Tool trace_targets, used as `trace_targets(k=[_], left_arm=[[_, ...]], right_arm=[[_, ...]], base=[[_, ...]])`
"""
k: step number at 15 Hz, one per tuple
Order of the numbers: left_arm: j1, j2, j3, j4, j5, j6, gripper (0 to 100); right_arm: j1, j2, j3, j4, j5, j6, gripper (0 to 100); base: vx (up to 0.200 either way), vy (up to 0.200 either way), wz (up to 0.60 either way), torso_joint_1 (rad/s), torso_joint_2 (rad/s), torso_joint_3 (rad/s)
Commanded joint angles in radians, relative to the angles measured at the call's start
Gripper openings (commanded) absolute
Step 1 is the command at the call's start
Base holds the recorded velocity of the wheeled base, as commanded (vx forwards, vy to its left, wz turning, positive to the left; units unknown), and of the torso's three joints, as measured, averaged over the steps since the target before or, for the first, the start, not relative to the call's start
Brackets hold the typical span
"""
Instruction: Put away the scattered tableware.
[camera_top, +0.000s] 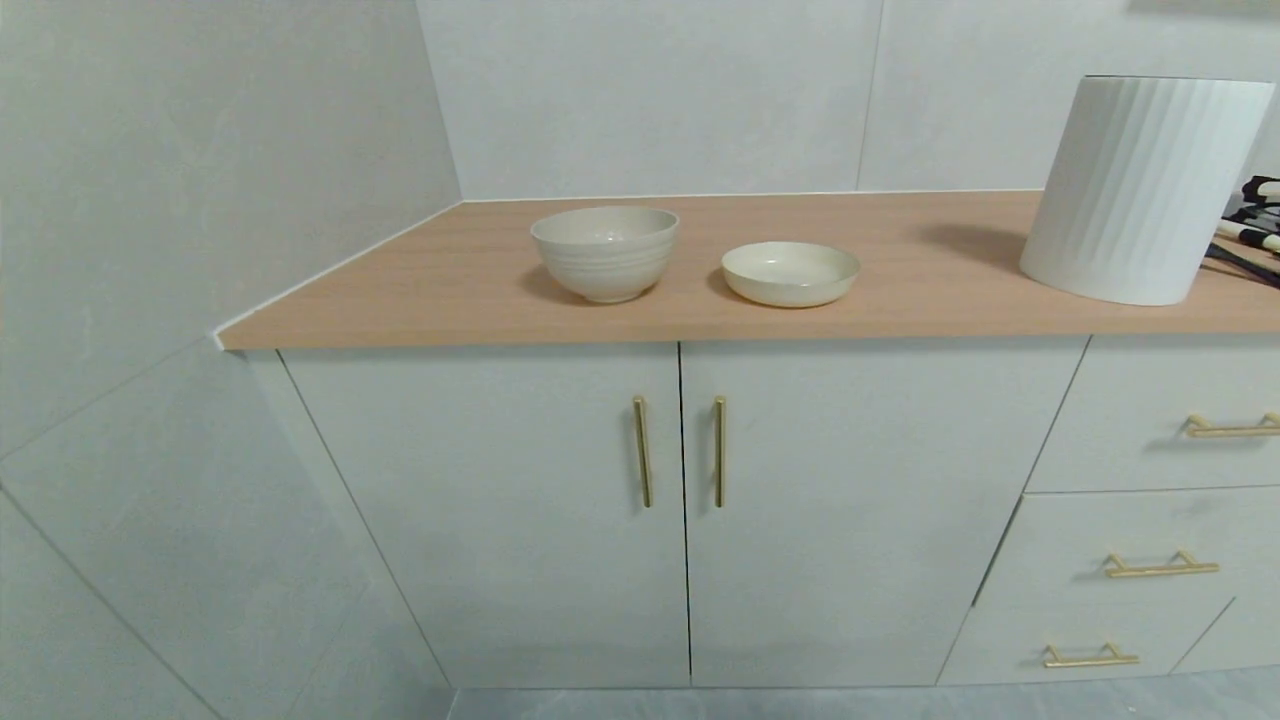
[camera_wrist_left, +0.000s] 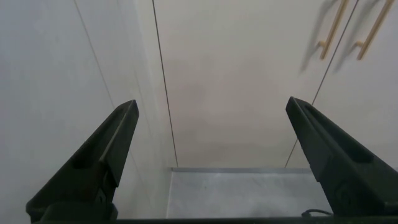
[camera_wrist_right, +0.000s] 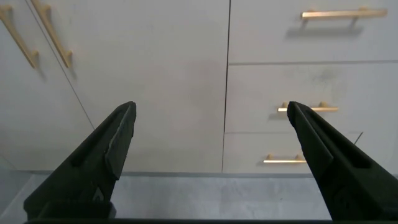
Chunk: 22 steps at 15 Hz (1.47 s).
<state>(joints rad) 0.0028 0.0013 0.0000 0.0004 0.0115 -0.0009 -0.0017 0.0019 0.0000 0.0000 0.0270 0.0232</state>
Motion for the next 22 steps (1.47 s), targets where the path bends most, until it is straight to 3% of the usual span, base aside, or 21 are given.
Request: trace_targets(k=[1, 22], left_arm=[[0.000, 0.000, 0.000, 0.000, 0.001, 0.001, 100], [0.000, 0.000, 0.000, 0.000, 0.001, 0.001, 100]], right_arm=[[0.000, 0.000, 0.000, 0.000, 0.001, 0.000, 100], [0.000, 0.000, 0.000, 0.000, 0.001, 0.000, 100]], base=[[0.000, 0.000, 0.00, -0.090, 0.44, 0.349], [0.000, 0.000, 0.06, -0.005, 0.03, 0.023]])
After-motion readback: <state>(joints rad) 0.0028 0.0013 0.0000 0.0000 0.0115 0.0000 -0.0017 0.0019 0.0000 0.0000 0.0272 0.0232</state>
